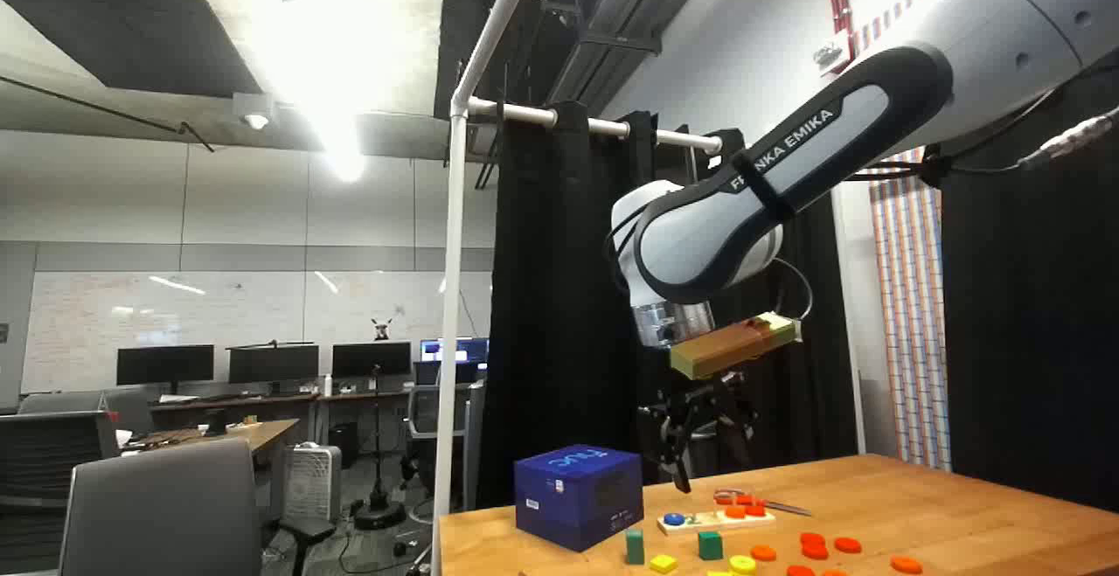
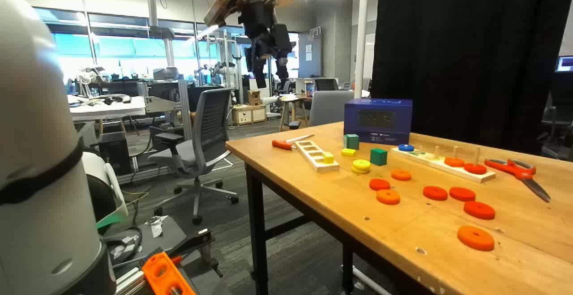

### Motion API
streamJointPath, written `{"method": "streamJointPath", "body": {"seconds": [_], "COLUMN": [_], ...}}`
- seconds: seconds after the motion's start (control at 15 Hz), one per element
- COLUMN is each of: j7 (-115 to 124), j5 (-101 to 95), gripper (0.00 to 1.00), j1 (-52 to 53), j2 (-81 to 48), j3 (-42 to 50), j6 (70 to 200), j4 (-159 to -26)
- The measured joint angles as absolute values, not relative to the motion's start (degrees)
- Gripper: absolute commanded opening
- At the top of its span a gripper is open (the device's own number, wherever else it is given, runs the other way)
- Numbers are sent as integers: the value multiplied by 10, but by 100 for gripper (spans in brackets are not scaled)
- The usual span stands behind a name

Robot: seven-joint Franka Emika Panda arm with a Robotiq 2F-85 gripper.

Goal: Remove the right round orange block on the wooden board and put it on the table

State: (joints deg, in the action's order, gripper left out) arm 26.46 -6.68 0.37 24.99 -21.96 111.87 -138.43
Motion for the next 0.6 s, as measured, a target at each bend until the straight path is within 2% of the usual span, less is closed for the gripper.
{"method": "streamJointPath", "body": {"seconds": [0.6], "j7": [265], "j5": [-67], "gripper": [100], "j1": [6], "j2": [252], "j3": [-217], "j6": [1118], "j4": [-1380]}}
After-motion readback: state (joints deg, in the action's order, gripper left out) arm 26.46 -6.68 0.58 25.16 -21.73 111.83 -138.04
